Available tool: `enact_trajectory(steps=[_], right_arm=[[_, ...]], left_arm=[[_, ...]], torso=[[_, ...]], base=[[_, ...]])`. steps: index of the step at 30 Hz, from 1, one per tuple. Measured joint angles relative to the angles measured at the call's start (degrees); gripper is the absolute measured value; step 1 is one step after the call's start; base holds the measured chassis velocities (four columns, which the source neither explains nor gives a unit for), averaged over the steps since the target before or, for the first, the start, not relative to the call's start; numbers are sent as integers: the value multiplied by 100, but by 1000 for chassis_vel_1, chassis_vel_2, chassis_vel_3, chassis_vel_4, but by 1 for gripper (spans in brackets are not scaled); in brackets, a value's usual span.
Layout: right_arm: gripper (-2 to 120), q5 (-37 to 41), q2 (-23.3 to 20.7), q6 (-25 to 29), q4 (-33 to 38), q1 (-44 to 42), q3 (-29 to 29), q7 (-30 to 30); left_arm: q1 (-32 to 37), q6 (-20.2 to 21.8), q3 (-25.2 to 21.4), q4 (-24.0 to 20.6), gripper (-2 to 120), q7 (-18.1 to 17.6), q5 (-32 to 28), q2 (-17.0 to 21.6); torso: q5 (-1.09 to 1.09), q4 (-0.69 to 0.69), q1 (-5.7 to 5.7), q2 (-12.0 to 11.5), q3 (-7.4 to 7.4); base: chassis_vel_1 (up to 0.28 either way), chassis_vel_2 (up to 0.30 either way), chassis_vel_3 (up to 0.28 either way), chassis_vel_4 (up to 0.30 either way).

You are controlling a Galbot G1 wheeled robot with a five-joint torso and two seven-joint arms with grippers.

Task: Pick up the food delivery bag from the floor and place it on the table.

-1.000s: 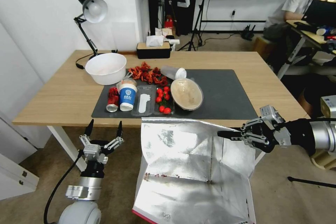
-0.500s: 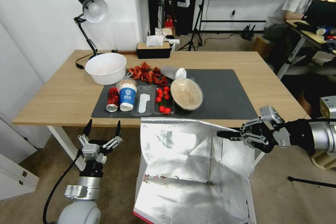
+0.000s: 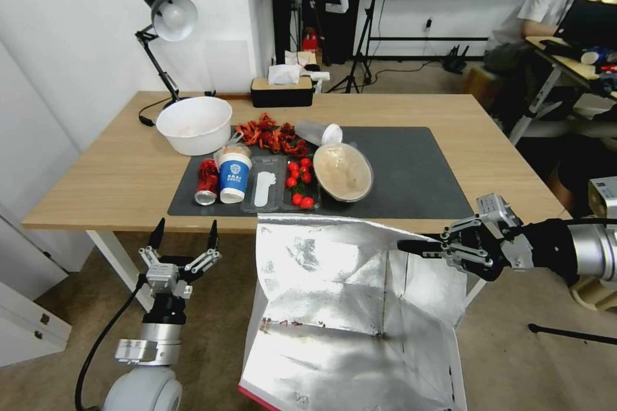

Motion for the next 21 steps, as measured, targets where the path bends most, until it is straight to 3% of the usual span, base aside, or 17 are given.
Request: enact_trajectory(steps=[12, 18, 21], right_arm=[[0, 306, 122, -13, 147, -73, 407, 4], [0, 904, 206, -43, -20, 519, 506, 282], [0, 1219, 243, 361, -220, 562, 545, 286]], left_arm=[[-3, -115, -53, 102, 100, 31, 28, 9], [-15, -148, -54, 128, 100, 44, 37, 7], [-18, -159, -48, 148, 100, 53, 39, 2]], torso=[[0, -1, -4, -9, -5], [0, 1, -5, -13, -7], [0, 0, -5, -15, -8]], base=[[0, 0, 0, 0], [0, 0, 0, 0], [0, 0, 0, 0]])
